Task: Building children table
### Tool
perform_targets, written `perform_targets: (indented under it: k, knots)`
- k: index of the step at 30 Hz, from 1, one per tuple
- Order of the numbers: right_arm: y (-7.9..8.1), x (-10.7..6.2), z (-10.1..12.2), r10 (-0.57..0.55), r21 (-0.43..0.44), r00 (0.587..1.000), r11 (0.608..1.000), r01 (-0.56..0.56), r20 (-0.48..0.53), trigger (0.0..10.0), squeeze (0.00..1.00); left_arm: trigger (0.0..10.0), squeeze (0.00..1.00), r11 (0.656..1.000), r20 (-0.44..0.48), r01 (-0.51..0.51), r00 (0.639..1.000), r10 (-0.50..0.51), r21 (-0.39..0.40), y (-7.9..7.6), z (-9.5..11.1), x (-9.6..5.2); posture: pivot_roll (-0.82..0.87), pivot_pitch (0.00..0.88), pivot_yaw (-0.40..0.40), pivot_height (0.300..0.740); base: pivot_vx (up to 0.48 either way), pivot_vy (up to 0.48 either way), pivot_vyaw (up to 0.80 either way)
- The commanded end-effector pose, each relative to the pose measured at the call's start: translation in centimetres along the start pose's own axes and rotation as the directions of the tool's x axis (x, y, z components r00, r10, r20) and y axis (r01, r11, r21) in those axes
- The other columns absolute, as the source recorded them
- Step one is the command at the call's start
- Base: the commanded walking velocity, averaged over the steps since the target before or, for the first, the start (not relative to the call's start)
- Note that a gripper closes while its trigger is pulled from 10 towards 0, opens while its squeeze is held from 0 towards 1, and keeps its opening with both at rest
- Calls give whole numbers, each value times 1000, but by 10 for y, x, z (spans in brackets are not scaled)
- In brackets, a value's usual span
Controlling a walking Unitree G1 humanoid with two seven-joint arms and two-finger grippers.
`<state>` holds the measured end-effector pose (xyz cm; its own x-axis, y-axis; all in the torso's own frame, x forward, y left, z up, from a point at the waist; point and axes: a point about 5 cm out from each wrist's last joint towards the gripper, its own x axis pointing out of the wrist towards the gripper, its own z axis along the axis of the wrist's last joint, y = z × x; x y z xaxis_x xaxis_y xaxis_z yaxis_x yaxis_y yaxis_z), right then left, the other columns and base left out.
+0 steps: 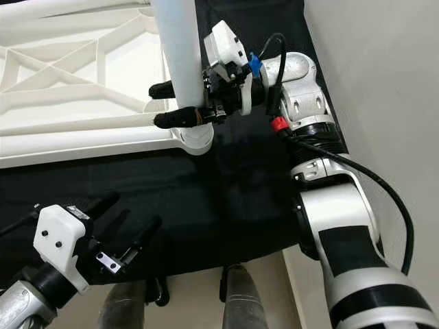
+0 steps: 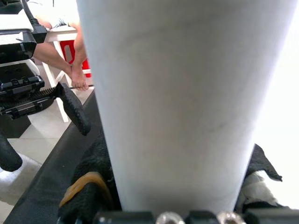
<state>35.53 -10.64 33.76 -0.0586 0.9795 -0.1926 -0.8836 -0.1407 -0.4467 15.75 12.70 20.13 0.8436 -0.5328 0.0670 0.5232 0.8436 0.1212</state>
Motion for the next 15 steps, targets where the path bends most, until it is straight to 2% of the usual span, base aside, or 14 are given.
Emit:
perform_targets:
  k: [1, 3, 5, 7, 10, 11, 12, 13, 14, 15]
  knots:
    - [7, 2, -24, -3, 94, 999, 996, 7, -44, 10000, 0, 10000, 0, 1000, -18, 4, 1000, -4, -5, -3, -3, -2, 59, 460, -10, 740, 0, 0, 0]
    - [8, 2, -28, -34, 107, 998, 994, 38, -43, 10000, 0, 10000, 0, 1000, -18, 4, 1000, -4, -4, -2, -3, -2, 59, 460, -10, 740, 0, 0, 0]
    - [14, 1, -38, -109, 138, 993, 984, 116, -54, 10000, 0, 10000, 0, 1000, -18, 4, 1000, -4, -3, -3, -3, -2, 52, 460, -13, 740, 0, 0, 0]
    - [14, 1, -38, -109, 138, 993, 984, 116, -54, 10000, 0, 10000, 0, 1000, -18, 4, 1000, -4, -3, -3, -3, -2, 52, 460, -13, 740, 0, 0, 0]
    - [41, 5, -60, -274, 190, 953, 937, 294, -127, 10000, 0, 10000, 0, 1000, -16, 3, 1000, -3, -2, -3, -4, -1, 39, 460, -24, 740, 0, 0, 0]
    - [41, 5, -60, -274, 190, 953, 937, 294, -127, 10000, 0, 10000, 0, 1000, -16, 3, 1000, -3, -2, -3, -4, -1, 39, 460, -24, 740, 0, 0, 0]
    - [51, 19, -73, -393, 211, 895, 876, 434, -210, 10000, 0, 10000, 0, 1000, -18, 1, 1000, -1, 0, -1, -6, -1, 21, 444, -32, 740, 0, 0, 0]
    - [62, 35, -84, -539, 264, 795, 753, 603, -277, 10000, 0, 10000, 0, 1000, -20, 0, 1000, 0, 2, 0, -7, 0, 16, 431, -30, 740, 0, 0, 0]
    - [62, 35, -84, -539, 264, 795, 753, 603, -277, 10000, 0, 10000, 0, 1000, -20, 0, 1000, 0, 2, 0, -7, 0, 16, 431, -30, 740, 0, 0, 0]
    - [70, 43, -91, -626, 294, 703, 640, 710, -336, 10000, 0, 10000, 0, 1000, -21, -1, 1000, 1, 3, 2, -9, 0, 15, 426, -30, 740, 0, 0, 0]
